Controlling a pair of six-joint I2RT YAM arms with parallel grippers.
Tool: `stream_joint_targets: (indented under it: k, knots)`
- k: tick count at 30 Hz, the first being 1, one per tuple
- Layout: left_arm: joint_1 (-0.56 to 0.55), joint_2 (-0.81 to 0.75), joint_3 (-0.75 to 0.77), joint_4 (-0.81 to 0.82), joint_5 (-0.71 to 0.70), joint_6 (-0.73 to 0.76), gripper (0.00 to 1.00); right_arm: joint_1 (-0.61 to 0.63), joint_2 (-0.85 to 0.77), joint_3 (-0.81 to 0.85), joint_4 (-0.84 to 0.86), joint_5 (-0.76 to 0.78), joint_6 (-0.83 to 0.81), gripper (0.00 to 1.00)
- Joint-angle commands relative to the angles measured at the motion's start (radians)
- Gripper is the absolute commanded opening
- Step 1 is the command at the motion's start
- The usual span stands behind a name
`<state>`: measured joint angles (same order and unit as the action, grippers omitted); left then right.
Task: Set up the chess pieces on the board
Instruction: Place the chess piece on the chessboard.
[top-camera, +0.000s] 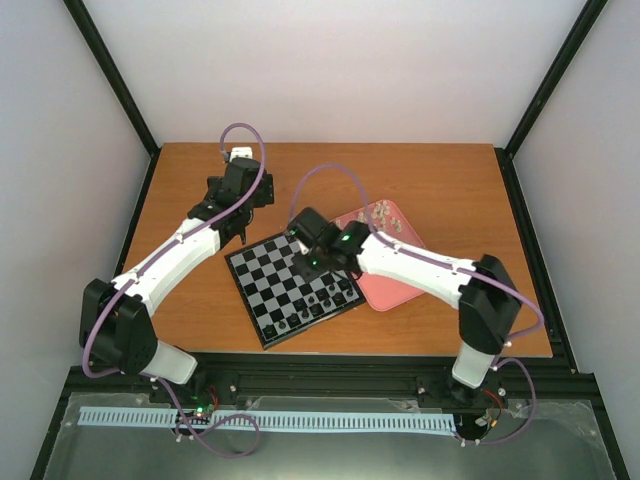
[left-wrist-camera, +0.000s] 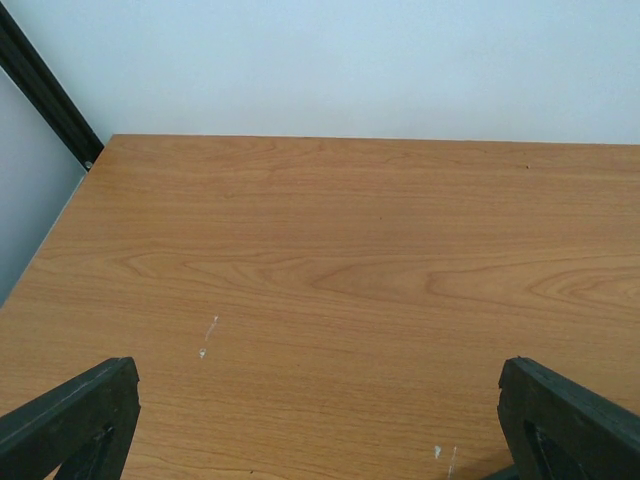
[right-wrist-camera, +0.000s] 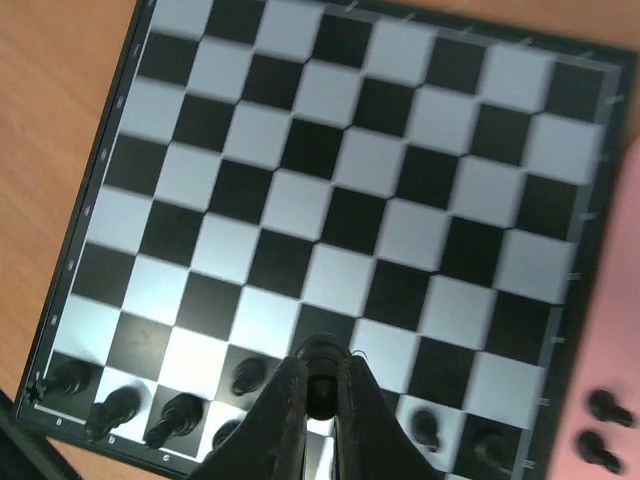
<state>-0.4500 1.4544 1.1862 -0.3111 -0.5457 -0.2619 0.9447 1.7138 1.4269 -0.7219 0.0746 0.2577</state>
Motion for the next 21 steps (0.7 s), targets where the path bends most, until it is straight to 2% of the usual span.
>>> stream_joint_targets:
  k: [1,7,21]
  knots:
    - [-0.009,-0.048,-0.004,0.012,-0.003,-0.003,1.00,0.083,0.097,0.037,-0.041,-0.054,-0.008,0.03]
    - [-0.009,-0.053,-0.010,0.014,0.003,-0.005,1.00,0.176,0.205,0.137,-0.081,-0.072,-0.021,0.03]
    - [-0.009,-0.068,-0.017,0.015,0.002,-0.005,1.00,0.207,0.291,0.154,-0.124,-0.101,-0.008,0.03]
